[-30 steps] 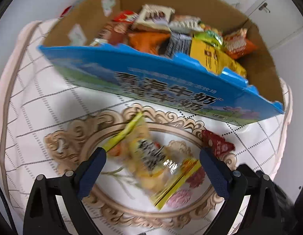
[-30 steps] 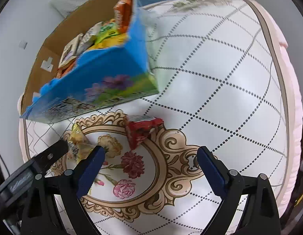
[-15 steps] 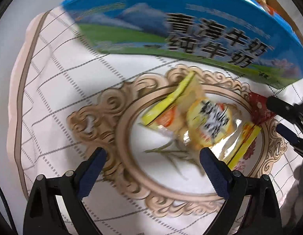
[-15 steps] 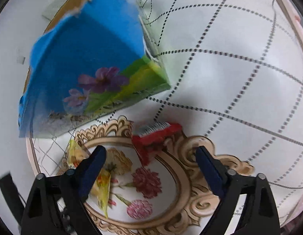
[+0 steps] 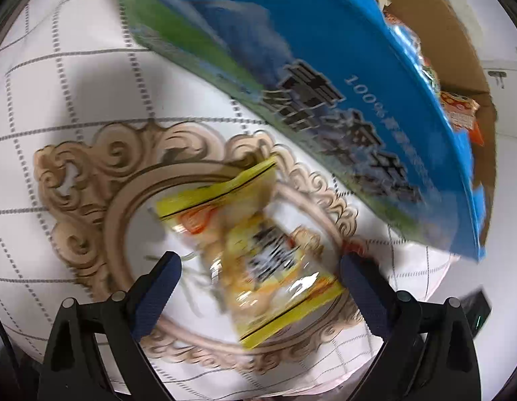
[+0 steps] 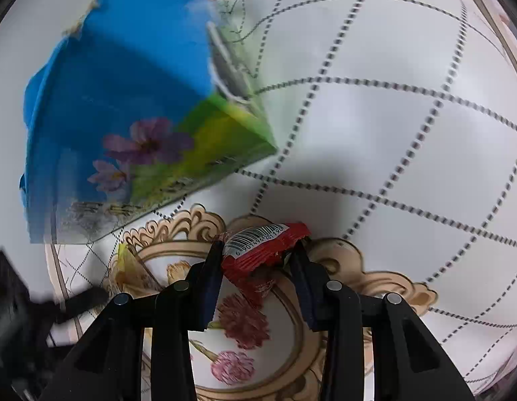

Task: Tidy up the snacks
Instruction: 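Grasp the yellow egg-biscuit bag with the left tool while the right tool grasps the red packet, then carry the egg-biscuit bag and red packet into the box and release both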

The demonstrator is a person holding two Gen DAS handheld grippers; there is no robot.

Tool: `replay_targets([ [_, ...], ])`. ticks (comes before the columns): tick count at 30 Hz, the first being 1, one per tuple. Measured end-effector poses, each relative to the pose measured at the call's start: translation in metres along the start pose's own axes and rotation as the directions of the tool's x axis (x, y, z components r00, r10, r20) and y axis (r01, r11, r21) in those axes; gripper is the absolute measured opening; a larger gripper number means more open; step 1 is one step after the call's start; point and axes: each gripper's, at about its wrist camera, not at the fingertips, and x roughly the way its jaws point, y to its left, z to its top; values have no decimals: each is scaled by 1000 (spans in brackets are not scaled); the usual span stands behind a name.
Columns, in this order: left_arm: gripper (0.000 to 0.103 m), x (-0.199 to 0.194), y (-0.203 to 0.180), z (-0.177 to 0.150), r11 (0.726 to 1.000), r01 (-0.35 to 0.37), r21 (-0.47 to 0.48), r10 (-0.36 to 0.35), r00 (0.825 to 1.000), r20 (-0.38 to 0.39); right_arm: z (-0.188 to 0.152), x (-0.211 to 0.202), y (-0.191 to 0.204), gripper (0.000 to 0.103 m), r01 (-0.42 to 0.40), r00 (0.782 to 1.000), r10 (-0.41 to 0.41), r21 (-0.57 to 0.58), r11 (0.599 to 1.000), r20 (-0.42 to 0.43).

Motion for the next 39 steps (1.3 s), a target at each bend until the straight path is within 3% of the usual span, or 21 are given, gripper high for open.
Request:
replay_targets([
  [3,98,13,-17,7,995,-91,29,90,996,8,-4,-3,-5,42,4,1000,-4,-13,1000,-6],
  [7,98,32,-33,1,968,-221,120,221,975,18,-11,-7,-7,42,12,1000,-13,-39,999,-19],
  [13,98,43,-12,-16,932,-313,182,315,949,21,-12,-10,-15,42,15,999,-18,-63,998,-41],
  [21,98,24,-5,-14,907,-338,249,320,941,112,-10,-3,-8,44,24,997,-28,-60,998,-65],
  [29,98,35,-48,-4,835,-367,410,311,929,200,-7,10,11,53,86,991,-97,-114,990,-88],
  [30,95,42,-64,-2,831,-364,421,304,930,205,-8,13,14,53,97,990,-108,-128,987,-85],
  [32,75,45,-75,-4,815,-373,444,300,927,226,-10,14,20,50,113,990,-126,-160,981,-71],
  [34,67,46,-86,-11,804,-383,455,296,921,252,-13,15,25,48,131,988,-145,-191,973,-57],
  [39,60,41,-90,-54,804,-388,451,277,915,293,-25,10,32,45,129,990,-140,-225,966,-35],
])
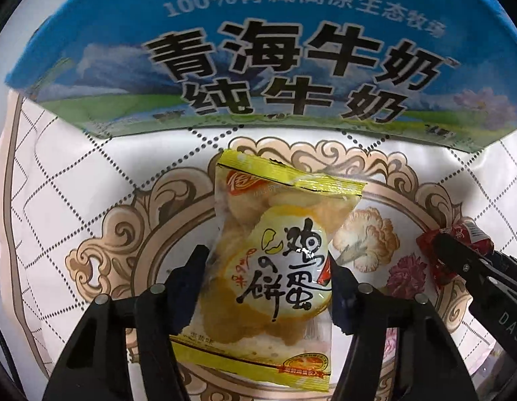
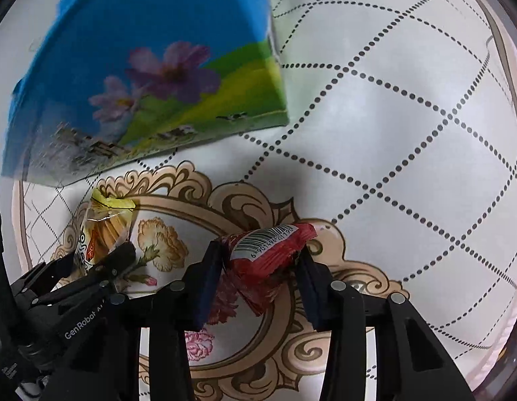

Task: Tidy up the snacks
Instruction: 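Carry the egg-biscuit bag and red packet into the box and release both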

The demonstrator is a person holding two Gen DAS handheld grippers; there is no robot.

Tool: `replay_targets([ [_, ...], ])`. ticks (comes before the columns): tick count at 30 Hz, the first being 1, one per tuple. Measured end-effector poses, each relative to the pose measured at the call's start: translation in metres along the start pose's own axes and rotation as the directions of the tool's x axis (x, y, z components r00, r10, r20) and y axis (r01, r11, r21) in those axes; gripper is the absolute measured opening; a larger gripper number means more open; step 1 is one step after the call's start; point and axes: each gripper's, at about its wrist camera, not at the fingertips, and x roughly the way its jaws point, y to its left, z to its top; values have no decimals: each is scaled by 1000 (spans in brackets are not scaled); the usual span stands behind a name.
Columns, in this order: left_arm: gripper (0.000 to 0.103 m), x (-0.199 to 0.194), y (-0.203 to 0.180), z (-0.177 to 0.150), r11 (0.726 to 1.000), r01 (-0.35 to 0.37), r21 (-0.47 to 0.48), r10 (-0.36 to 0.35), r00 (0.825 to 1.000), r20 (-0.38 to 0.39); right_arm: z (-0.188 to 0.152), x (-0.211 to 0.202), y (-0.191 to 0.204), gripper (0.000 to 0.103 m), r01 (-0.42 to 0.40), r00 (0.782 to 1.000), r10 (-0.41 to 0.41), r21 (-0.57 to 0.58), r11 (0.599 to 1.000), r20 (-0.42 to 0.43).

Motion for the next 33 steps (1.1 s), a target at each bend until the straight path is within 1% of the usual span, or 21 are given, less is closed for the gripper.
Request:
replay_targets([
  [2,59,-6,0,-9,1000,10,-8,-10,1000,13,-6,-3,3,45,-17,1000,17,-5,1000,4],
  [3,59,-3,1,-20,1000,18,-12,-18,1000,19,-8,-5,3,45,-25,1000,25,-7,1000,6],
  [4,59,-7,3,-25,999,27,-18,-27,999,29,-12,-10,5,45,-40,999,40,-9,999,12],
  [5,59,-10,5,-27,999,37,-23,-36,998,42,-14,-14,7,45,-52,998,53,-13,999,18],
  [6,59,-13,13,-37,998,49,-25,-48,998,51,-17,-18,8,45,-63,998,63,-16,998,22],
  [8,59,-28,15,-47,996,81,-33,-78,994,75,-21,-31,12,45,-92,995,93,-29,995,35],
  [11,59,-62,13,-49,990,138,-34,-133,983,125,-25,-57,25,45,-142,987,146,-58,988,60],
  [14,59,-96,19,-45,982,188,-33,-179,966,187,-21,-89,43,45,-187,976,196,-92,978,99],
  [17,59,-130,26,-20,973,232,-20,-221,948,230,-2,-122,57,45,-243,957,257,-117,963,131],
  [18,59,-142,36,-9,971,238,-14,-228,944,239,6,-131,62,45,-257,952,273,-123,958,140],
  [20,59,-159,60,8,968,253,-4,-243,936,254,27,-143,74,45,-262,946,284,-143,954,156],
  [21,59,-160,69,22,968,252,1,-244,934,260,39,-150,73,45,-261,945,284,-149,954,164],
  [22,59,-170,73,33,969,248,4,-241,935,262,53,-154,78,45,-256,945,281,-157,954,167],
  [24,59,-176,82,57,974,226,7,-219,938,268,80,-157,82,45,-243,948,270,-162,956,166],
  [25,59,-172,87,72,977,214,2,-207,943,262,95,-154,85,45,-237,952,262,-161,958,159],
  [29,59,-138,105,124,980,195,-25,-186,962,199,148,-137,88,45,-185,968,207,-154,971,141],
  [33,59,-108,114,155,985,167,-33,-161,976,144,186,-111,93,45,-144,981,158,-127,981,115],
])
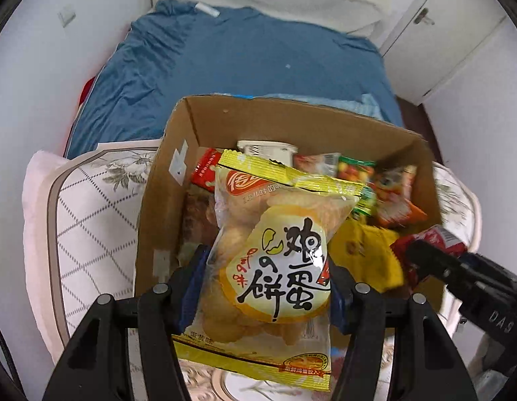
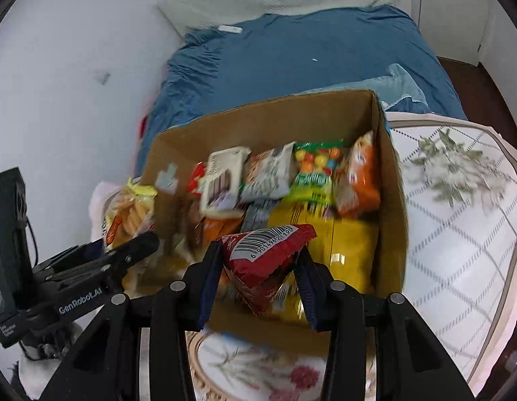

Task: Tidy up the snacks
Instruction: 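Carry the egg-biscuit bag and red packet into the box and release both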

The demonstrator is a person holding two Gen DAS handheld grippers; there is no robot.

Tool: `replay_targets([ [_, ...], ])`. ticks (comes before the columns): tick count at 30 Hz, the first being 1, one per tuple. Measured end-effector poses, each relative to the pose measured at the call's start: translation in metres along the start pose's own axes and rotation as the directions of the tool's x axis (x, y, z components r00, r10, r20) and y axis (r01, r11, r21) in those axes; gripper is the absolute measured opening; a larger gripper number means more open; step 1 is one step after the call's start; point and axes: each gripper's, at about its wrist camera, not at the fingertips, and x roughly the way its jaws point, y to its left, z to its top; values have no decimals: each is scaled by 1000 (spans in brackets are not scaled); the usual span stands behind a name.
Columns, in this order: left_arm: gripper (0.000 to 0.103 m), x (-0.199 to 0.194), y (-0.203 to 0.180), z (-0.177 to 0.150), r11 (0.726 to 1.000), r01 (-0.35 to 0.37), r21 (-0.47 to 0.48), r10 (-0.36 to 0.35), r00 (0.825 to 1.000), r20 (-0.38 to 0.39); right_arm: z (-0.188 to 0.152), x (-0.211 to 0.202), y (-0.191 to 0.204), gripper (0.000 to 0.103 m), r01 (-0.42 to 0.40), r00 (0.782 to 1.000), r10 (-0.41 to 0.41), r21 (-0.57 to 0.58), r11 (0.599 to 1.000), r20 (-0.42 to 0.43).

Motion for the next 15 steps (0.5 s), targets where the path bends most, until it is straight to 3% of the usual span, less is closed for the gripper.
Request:
replay_targets([
  [7,59,46,8,19,1000,-7,-4,7,996,-85,33,48,-7,46,41,998,-40,19,999,-45],
  [10,60,63,11,20,1000,-5,-11,3,992,-127,41,71,-15,49,48,993,-44,35,998,-109],
  [11,60,68,13,20,1000,8,-19,-10,989,-144,41,77,-17,54,62,990,-57,32,998,-129],
  [13,62,77,16,20,999,19,-31,-24,985,-171,41,84,-19,91,82,987,-79,11,997,-140],
  [15,70,80,17,18,999,22,-30,-26,985,-172,38,86,-19,94,90,985,-90,-6,996,-145],
])
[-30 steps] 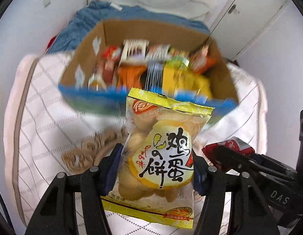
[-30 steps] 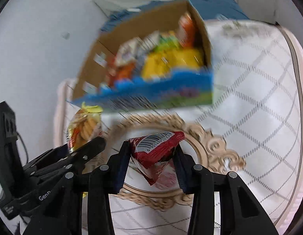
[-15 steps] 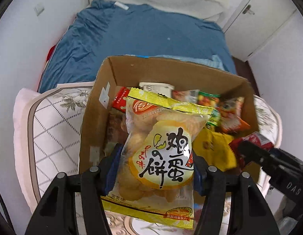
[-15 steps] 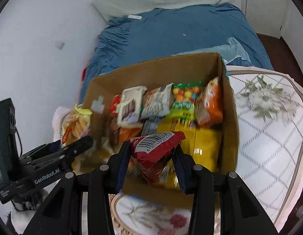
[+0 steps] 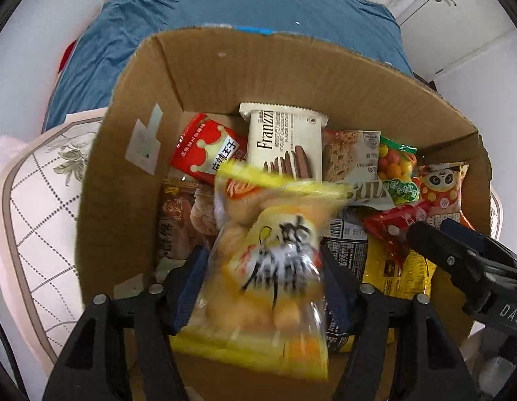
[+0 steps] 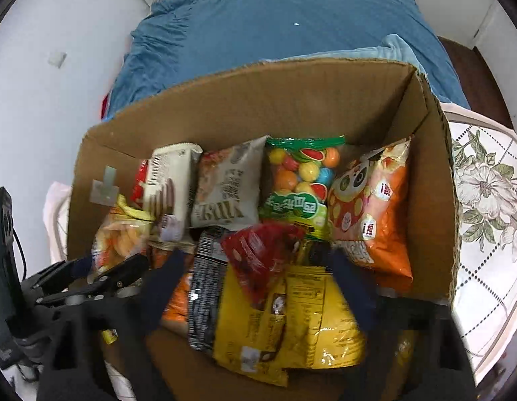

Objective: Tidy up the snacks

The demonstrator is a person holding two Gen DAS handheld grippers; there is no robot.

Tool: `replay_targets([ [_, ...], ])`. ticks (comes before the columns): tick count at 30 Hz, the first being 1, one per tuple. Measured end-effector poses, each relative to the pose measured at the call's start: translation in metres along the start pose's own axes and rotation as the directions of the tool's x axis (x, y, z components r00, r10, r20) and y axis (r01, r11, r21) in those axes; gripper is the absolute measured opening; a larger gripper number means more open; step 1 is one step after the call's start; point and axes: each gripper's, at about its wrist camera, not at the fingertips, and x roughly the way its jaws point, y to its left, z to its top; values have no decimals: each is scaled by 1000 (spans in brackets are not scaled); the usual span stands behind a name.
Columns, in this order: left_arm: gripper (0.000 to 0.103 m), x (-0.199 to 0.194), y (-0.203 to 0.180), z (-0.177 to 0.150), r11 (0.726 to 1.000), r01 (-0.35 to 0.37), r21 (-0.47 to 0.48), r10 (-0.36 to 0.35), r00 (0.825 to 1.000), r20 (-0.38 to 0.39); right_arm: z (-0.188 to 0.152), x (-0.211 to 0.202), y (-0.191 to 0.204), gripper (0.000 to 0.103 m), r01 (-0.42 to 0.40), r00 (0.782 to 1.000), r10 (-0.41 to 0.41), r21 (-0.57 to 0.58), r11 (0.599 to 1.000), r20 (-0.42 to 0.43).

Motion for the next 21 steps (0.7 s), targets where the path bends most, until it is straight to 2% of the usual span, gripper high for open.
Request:
replay_targets([
  [1,79,1,1,0,1000,-6,0,6,1000,2,-1,1,1,94,4,1000,-4,-5,1000,-6],
  [4,92,0,2,-1,1000,-13,-6,13,1000,12,-5,0,2,94,20,1000,-20,-13,1000,-2],
  [7,99,-3,2,-3,1000,-25,-6,25,1000,11,-10,-4,4,94,39,999,-38,-24,999,8],
  [11,99,-12,0,-11,998,-66,9,66,997,38,-20,-16,6,96,86,996,-85,-38,996,33],
  [21,99,-44,-3,-33,995,-97,-3,97,990,99,-49,-44,9,96,144,989,-142,-52,988,48],
])
